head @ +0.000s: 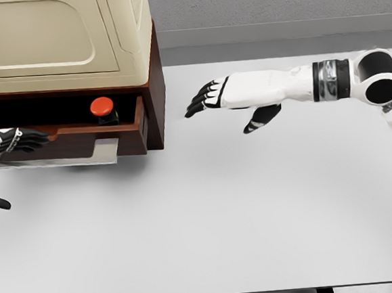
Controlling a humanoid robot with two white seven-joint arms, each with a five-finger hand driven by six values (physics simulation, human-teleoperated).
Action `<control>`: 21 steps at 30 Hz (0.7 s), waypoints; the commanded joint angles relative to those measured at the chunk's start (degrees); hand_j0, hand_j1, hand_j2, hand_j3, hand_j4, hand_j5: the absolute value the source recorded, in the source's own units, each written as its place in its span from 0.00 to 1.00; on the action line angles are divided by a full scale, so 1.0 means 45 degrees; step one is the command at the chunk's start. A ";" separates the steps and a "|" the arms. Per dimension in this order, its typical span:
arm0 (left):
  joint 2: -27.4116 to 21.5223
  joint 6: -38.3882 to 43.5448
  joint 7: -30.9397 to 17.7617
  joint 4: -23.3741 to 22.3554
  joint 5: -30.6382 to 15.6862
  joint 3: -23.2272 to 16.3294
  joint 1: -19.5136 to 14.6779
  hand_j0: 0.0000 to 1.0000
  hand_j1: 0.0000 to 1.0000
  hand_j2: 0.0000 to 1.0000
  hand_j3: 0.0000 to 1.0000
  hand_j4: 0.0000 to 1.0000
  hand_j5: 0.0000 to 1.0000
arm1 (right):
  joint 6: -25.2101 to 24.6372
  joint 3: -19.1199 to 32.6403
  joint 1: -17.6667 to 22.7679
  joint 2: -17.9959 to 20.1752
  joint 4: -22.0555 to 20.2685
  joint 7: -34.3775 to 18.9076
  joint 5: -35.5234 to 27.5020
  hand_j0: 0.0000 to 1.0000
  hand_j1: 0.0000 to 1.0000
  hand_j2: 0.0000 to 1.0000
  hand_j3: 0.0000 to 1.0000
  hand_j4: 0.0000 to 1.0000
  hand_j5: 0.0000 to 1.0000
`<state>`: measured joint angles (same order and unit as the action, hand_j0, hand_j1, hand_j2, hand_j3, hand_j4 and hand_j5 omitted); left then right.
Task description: Open the cabinet drawer with left arm, and place a switch into the drawer with right arm
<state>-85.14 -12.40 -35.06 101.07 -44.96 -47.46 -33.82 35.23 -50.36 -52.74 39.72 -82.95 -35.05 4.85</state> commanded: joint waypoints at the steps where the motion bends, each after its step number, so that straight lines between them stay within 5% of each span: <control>1: 0.0013 -0.0467 0.0012 0.0020 -0.0204 0.0098 -0.0024 1.00 1.00 1.00 1.00 1.00 1.00 | -0.0050 0.1562 0.0078 0.1934 0.0075 0.0011 -0.0161 1.00 1.00 1.00 1.00 1.00 1.00; 3: 0.0189 -0.0955 0.0012 0.0020 -0.0380 0.0117 -0.0024 1.00 1.00 1.00 1.00 1.00 1.00 | -0.0050 0.2168 0.0841 0.2091 0.1050 0.0011 -0.0180 1.00 1.00 1.00 1.00 1.00 1.00; 6: 0.0443 -0.2049 0.0012 0.0020 -0.0907 0.0117 -0.0063 1.00 1.00 1.00 1.00 1.00 1.00 | -0.0050 0.2032 0.1388 0.2013 0.3141 0.4389 -0.0180 1.00 1.00 1.00 1.00 1.00 1.00; 12: 0.0814 -0.5023 0.0012 0.0020 -0.1083 0.0215 -0.0473 1.00 1.00 1.00 1.00 1.00 1.00 | -0.0050 0.0900 0.1290 0.1895 0.3102 0.4488 -0.0161 1.00 1.00 1.00 1.00 1.00 1.00; 21: 0.5071 -0.5023 0.0012 0.0020 -0.1044 0.0078 -0.1586 1.00 1.00 1.00 1.00 1.00 1.00 | -0.0050 0.0333 0.1407 0.2032 0.3161 0.4546 -0.0161 1.00 1.00 1.00 1.00 1.00 1.00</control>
<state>-67.04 -34.84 -35.01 101.16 -49.32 -47.04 -41.40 35.09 -48.71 -46.41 48.64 -68.77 -14.71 4.55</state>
